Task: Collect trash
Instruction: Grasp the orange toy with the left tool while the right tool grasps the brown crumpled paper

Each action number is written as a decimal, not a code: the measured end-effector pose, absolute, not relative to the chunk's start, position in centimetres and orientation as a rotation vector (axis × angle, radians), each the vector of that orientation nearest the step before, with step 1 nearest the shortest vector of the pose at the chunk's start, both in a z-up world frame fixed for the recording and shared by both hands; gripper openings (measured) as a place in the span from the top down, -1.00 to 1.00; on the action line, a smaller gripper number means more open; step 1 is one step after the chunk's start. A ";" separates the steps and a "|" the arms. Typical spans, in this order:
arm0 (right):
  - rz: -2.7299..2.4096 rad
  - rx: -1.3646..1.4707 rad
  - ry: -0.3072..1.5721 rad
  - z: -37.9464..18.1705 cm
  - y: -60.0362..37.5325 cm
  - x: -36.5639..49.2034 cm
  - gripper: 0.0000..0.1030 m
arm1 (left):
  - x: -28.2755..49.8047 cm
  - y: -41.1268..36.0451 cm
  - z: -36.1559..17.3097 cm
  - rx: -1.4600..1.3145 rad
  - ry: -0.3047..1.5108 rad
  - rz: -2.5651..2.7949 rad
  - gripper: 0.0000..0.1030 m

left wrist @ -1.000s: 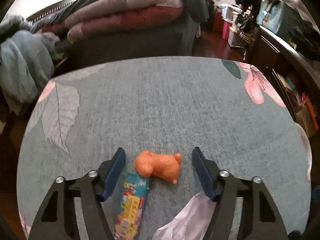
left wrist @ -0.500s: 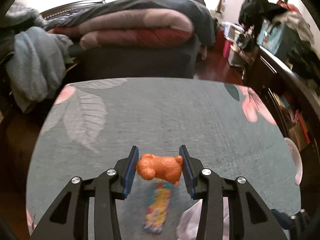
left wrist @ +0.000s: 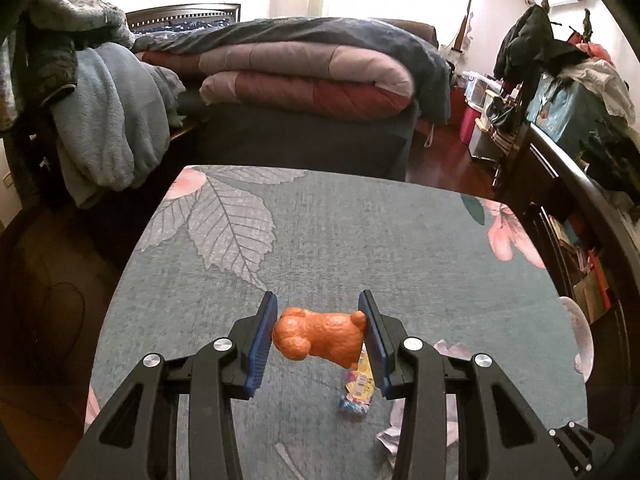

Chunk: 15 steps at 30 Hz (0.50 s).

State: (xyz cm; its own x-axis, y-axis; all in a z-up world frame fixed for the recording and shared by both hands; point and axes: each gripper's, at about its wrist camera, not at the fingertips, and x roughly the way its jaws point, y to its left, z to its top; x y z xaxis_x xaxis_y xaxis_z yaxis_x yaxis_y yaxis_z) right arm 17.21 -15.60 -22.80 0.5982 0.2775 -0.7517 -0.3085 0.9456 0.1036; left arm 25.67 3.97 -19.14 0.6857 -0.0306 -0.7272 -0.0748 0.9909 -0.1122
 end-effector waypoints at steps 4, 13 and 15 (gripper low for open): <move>0.309 -0.028 0.831 -21.7 -17.5 16.6 0.55 | 24.7 3.5 -18.2 -0.156 0.798 0.006 0.18; 0.259 0.025 0.783 -20.1 -21.9 14.9 0.55 | 22.7 0.0 -15.4 -0.140 0.746 -0.073 0.18; 0.249 0.037 0.773 -19.8 -22.9 14.5 0.55 | 22.4 -1.1 -14.9 -0.131 0.735 -0.093 0.18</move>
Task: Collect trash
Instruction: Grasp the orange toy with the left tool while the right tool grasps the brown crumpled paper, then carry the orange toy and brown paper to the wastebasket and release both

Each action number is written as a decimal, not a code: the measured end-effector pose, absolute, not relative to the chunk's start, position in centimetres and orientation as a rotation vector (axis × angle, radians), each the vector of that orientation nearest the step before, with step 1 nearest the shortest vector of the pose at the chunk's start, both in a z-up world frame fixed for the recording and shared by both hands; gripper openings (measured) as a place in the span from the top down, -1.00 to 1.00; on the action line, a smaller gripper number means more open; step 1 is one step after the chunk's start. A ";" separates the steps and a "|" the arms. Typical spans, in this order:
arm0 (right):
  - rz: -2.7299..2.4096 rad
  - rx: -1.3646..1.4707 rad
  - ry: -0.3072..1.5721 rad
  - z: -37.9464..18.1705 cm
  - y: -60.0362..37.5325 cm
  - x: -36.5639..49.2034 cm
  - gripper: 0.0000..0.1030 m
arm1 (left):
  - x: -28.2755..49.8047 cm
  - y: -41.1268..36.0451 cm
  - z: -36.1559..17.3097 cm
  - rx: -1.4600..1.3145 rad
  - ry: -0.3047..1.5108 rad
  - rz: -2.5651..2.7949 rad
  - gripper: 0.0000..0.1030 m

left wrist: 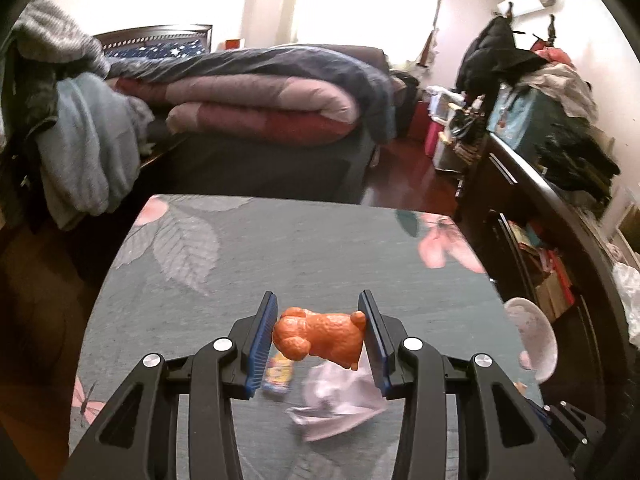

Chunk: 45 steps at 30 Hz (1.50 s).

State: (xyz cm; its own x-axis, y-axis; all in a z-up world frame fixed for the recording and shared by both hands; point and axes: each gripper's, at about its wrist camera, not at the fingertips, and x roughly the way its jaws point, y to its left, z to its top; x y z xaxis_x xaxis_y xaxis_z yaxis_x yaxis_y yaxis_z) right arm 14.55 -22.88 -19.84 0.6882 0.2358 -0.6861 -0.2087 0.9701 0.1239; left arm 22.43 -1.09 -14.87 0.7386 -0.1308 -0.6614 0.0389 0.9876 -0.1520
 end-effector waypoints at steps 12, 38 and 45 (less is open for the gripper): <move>0.155 0.110 0.722 -18.8 -29.6 13.1 0.55 | 22.0 -9.6 -13.0 -0.046 0.699 -0.243 0.18; -0.097 0.249 0.655 -19.5 -43.8 11.4 0.55 | 23.1 -26.0 -12.6 0.095 0.668 -0.522 0.18; -0.175 0.283 0.652 -20.5 -47.3 11.7 0.55 | 24.0 -29.9 -13.9 0.123 0.679 -0.583 0.18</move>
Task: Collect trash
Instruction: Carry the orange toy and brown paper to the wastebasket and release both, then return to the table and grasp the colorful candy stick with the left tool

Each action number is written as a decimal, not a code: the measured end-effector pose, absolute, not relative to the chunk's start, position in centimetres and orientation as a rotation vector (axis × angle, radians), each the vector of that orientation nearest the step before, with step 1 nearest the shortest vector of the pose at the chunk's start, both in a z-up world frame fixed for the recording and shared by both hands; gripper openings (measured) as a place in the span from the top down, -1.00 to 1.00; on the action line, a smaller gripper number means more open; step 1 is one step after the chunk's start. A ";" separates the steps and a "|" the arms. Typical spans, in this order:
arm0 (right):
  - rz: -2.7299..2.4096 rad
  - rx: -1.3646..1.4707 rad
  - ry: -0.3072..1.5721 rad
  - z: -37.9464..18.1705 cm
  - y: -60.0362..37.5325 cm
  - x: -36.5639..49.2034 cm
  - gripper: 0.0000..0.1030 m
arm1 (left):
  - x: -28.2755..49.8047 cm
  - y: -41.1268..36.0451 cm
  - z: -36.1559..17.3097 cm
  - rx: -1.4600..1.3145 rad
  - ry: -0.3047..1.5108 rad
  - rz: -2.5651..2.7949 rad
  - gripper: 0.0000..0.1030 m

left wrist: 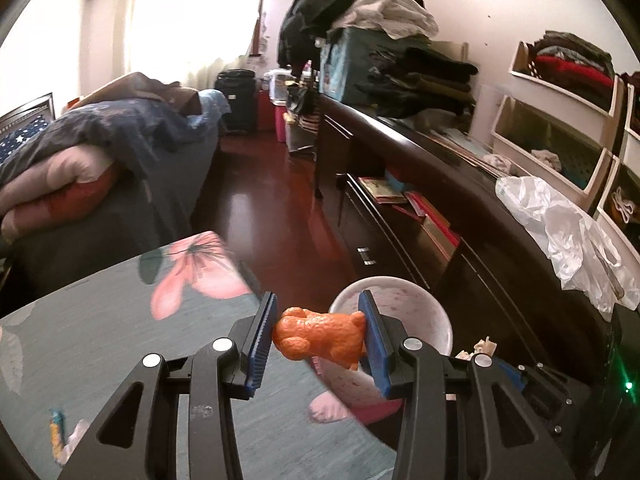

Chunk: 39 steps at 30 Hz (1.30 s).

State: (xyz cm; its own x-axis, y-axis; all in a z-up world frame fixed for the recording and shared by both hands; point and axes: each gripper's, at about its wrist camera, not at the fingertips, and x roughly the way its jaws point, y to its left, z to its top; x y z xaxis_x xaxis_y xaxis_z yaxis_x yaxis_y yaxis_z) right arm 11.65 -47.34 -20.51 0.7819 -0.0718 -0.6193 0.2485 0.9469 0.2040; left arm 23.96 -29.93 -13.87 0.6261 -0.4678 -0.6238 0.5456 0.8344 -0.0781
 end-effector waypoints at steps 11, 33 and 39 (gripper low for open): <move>-0.284 0.343 0.668 -23.3 -53.2 14.0 0.55 | 26.4 -36.5 -17.2 0.171 0.733 -0.668 0.18; -0.338 0.368 0.732 -30.0 -57.1 20.4 0.16 | 31.3 -42.1 -22.5 0.193 0.792 -0.714 -0.62; -0.341 0.349 0.710 -28.8 -56.5 20.0 -0.06 | 30.6 -40.9 -21.4 0.187 0.765 -0.695 -0.64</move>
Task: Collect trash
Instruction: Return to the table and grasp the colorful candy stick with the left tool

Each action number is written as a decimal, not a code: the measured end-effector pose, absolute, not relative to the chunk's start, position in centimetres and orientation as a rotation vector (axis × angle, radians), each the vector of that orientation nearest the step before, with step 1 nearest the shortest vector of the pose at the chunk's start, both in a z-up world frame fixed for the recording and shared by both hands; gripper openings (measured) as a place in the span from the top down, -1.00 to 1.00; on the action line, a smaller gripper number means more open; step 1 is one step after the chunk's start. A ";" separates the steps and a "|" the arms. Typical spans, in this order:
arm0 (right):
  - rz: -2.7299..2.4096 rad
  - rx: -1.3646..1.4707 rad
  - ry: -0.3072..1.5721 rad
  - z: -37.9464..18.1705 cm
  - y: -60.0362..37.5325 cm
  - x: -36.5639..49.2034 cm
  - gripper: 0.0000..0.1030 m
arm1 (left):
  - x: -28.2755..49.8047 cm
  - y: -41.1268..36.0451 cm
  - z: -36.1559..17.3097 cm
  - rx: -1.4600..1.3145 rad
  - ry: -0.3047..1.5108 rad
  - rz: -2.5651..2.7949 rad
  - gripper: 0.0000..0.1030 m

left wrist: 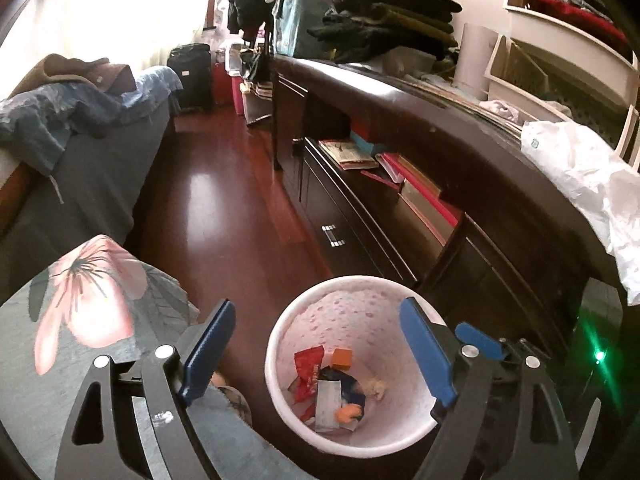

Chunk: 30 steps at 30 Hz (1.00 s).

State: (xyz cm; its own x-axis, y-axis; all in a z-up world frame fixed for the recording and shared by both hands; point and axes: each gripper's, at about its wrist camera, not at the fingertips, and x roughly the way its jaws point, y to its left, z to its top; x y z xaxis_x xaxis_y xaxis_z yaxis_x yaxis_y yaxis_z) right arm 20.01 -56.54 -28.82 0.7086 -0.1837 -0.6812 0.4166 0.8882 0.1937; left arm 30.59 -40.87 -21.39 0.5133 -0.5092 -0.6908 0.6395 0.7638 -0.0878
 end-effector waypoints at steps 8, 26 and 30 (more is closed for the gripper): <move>-0.301 0.316 0.675 -25.3 -54.0 18.0 -0.14 | 28.1 -36.7 -18.3 0.169 0.689 -0.637 -0.67; -0.024 0.137 0.677 -19.9 -37.5 14.1 -0.64 | 23.0 -18.6 -14.8 0.058 0.635 -0.276 -0.91; 0.045 0.089 0.686 -19.4 -33.7 13.9 -0.64 | 23.1 -13.3 -15.7 0.007 0.672 -0.164 -0.91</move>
